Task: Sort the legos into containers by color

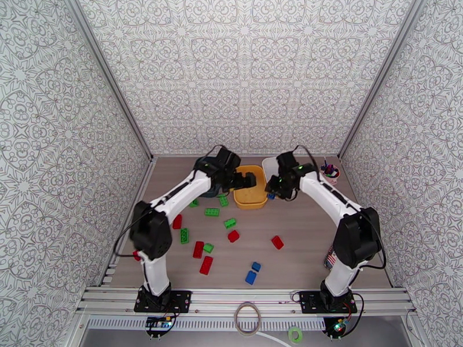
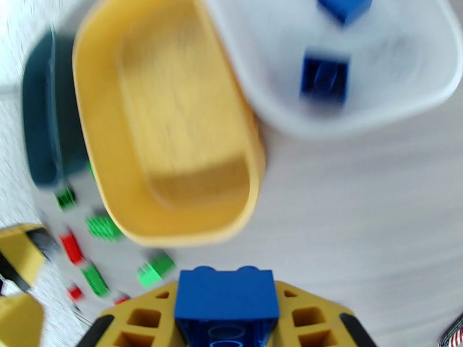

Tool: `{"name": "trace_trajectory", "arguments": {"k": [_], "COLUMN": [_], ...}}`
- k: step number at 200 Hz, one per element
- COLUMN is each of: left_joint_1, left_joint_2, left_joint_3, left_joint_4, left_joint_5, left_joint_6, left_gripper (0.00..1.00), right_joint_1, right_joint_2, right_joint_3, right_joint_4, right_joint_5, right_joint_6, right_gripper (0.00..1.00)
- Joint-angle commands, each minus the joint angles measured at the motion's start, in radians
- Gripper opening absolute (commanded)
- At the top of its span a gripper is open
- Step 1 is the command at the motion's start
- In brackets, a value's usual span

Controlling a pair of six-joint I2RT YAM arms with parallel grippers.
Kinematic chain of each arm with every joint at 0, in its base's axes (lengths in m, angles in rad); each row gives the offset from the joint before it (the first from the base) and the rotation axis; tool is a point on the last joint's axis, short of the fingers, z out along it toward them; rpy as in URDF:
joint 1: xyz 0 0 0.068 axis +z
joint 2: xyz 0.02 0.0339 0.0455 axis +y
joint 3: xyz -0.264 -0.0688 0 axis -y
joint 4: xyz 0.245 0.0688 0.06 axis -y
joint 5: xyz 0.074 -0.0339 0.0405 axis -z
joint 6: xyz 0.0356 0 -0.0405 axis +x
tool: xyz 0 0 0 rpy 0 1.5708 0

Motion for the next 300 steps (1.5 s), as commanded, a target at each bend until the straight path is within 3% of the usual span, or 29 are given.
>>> {"name": "trace_trajectory", "arguments": {"k": [1,36,61,90,128,166,226,300], "left_joint_1": [-0.028,-0.059,-0.068,-0.073,-0.081,-0.092,-0.144,-0.274], "left_joint_2": [0.114,0.289,0.331,0.313,0.240,0.116,-0.134,-0.350], "left_joint_3": [0.192,0.483,0.546,0.511,0.401,0.241,-0.105,-0.480], "left_joint_4": [-0.108,-0.212,-0.234,-0.256,-0.253,-0.225,-0.195,-0.132], "left_joint_5": [0.028,0.036,0.033,-0.008,-0.062,-0.135,-0.173,-0.143], "left_joint_6": [0.066,0.107,0.119,0.158,0.200,0.240,0.269,0.237], "left_gripper": [0.99,0.99,0.99,0.99,0.98,0.98,0.96,0.94], "right_joint_1": [-0.067,-0.146,-0.188,-0.210,-0.218,-0.218,-0.169,-0.032], "right_joint_2": [0.070,0.185,0.272,0.369,0.465,0.459,0.219,-0.368], "right_joint_3": [0.066,0.193,0.294,0.433,0.595,0.609,0.388,-0.334], "right_joint_4": [0.016,0.007,-0.011,-0.053,-0.113,-0.124,-0.133,-0.097], "right_joint_5": [-0.053,-0.073,-0.094,-0.108,-0.129,-0.132,-0.052,0.069], "right_joint_6": [0.046,0.071,0.089,0.087,0.075,0.064,0.008,0.124], "right_gripper": [0.23,0.23,0.23,0.30,0.46,0.55,0.55,0.63]}}
